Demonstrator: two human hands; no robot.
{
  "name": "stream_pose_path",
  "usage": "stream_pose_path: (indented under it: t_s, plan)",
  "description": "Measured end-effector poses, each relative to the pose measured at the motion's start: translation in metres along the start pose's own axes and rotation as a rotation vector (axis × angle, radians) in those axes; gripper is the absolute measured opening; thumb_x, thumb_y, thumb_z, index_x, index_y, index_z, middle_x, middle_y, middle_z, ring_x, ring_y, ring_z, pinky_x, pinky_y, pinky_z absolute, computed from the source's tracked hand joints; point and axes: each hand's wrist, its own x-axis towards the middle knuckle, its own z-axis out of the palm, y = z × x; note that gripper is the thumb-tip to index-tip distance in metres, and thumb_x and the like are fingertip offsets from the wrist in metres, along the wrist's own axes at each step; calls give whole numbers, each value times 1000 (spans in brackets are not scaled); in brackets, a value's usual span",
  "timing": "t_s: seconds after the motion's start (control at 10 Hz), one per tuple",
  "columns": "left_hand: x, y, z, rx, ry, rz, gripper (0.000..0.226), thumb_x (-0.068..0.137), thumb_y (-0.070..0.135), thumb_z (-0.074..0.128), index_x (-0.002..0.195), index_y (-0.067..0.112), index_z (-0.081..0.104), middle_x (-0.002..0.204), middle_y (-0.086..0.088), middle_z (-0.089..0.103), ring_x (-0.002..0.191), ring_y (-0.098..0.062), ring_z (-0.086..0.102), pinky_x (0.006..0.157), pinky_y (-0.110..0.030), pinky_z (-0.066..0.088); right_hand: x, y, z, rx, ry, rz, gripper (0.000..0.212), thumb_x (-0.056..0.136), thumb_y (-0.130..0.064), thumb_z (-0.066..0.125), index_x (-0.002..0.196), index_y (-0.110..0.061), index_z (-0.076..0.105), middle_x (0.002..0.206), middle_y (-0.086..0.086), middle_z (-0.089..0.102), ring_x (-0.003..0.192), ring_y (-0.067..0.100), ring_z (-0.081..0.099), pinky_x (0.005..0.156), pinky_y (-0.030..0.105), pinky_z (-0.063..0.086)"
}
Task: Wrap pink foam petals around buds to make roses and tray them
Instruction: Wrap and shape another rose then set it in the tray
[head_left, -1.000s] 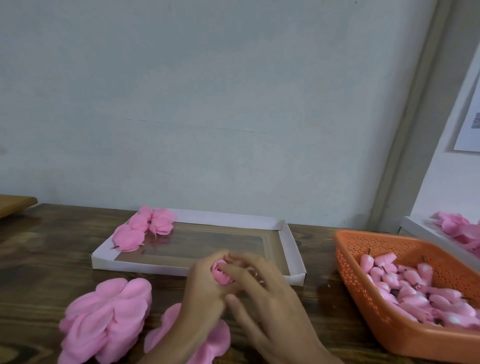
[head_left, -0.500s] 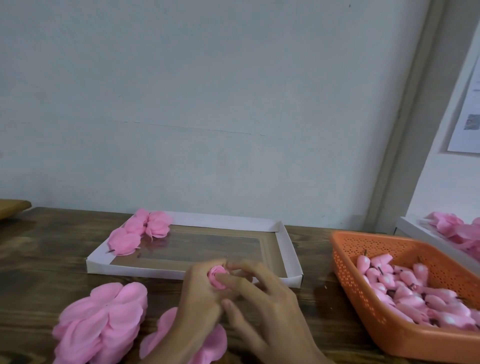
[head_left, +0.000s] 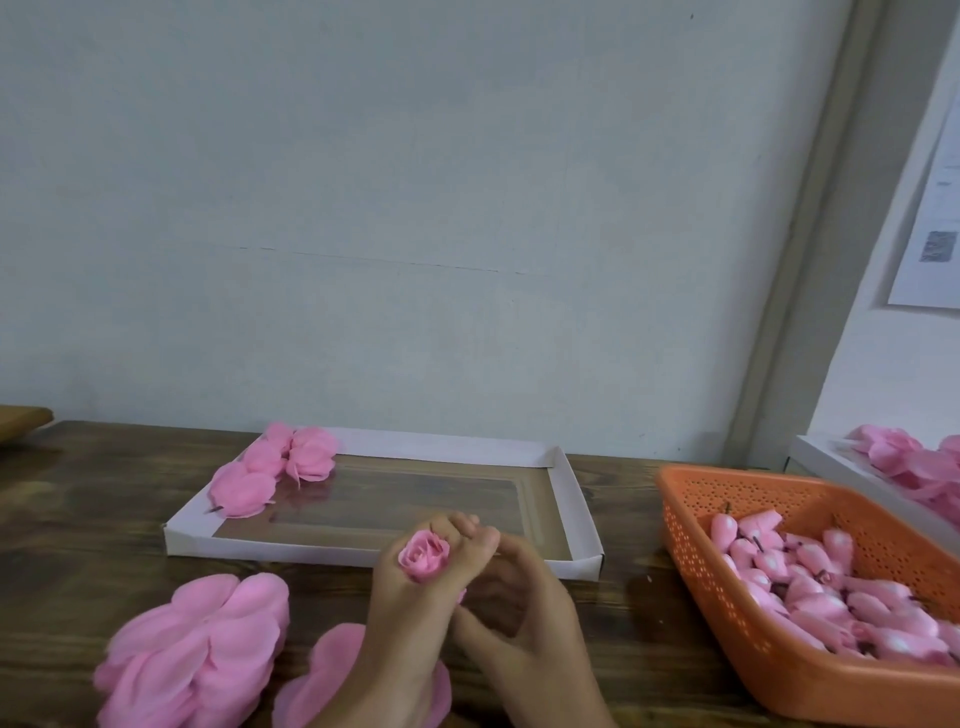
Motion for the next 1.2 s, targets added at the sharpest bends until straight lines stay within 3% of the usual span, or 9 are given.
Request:
stream_pose_path:
  t_s: [0.1,0.3,0.5,0.6,0.7,0.8,0.9,1.0,1.2]
  plan:
    - [-1,0,1,6,-43,51,29,54,20,93,78,18,77,90,-10,77,78,-22,76,63,-33,61,5,-5,-4,63,-9,0,37,84,-14,77,120,-12,71,108,9,80,103,30,76,89,47,62]
    - [-1,11,-7,205,-272,-55,53,54,44,95,89,8,79,77,-19,73,47,-14,52,39,-18,35,11,-20,3,534,-139,393,37,89,-27,81,112,1,75,71,16,61,66,25,61,61,32,52]
    - [-2,13,-5,161,-213,-48,53,57,28,94,73,-3,54,88,-51,53,90,-45,57,79,-55,36,12,-24,6,693,-199,634,36,56,-42,83,79,-14,84,68,12,62,55,21,60,54,28,51]
    - [-1,8,-3,174,-229,16,46,58,23,93,62,12,48,89,-39,66,83,-42,62,72,-49,42,12,-26,6,668,-214,645,36,56,-45,78,74,-15,83,69,11,63,55,20,60,53,27,50]
    - [3,7,-6,137,-242,98,43,61,18,92,61,15,49,90,-27,73,91,-39,74,71,-39,55,11,-19,7,581,-179,591,28,89,-23,71,107,-2,77,84,16,71,70,26,71,62,34,56]
    - [7,15,-11,168,-280,136,34,70,18,90,71,11,57,103,-25,76,105,-40,74,76,-40,62,9,-13,5,533,-159,405,31,92,-21,73,122,-13,73,113,22,76,106,43,74,98,56,58]
    - [8,20,-12,200,-340,164,30,76,19,87,89,8,62,114,-23,76,108,-39,73,82,-42,62,6,-12,0,460,-195,200,35,93,-16,75,128,-17,71,122,22,74,114,47,70,101,61,56]
    - [7,19,-8,188,-345,204,44,73,15,87,104,0,59,122,-20,74,111,-42,73,92,-45,62,9,-6,-2,408,-180,121,32,95,-14,76,127,-14,72,120,18,75,111,34,74,88,39,62]
    - [0,27,-6,180,-436,149,17,70,16,86,80,14,72,114,-24,75,114,-41,71,91,-45,61,7,-9,1,569,-220,270,36,87,-34,82,118,-18,77,116,14,78,112,30,74,91,37,59]
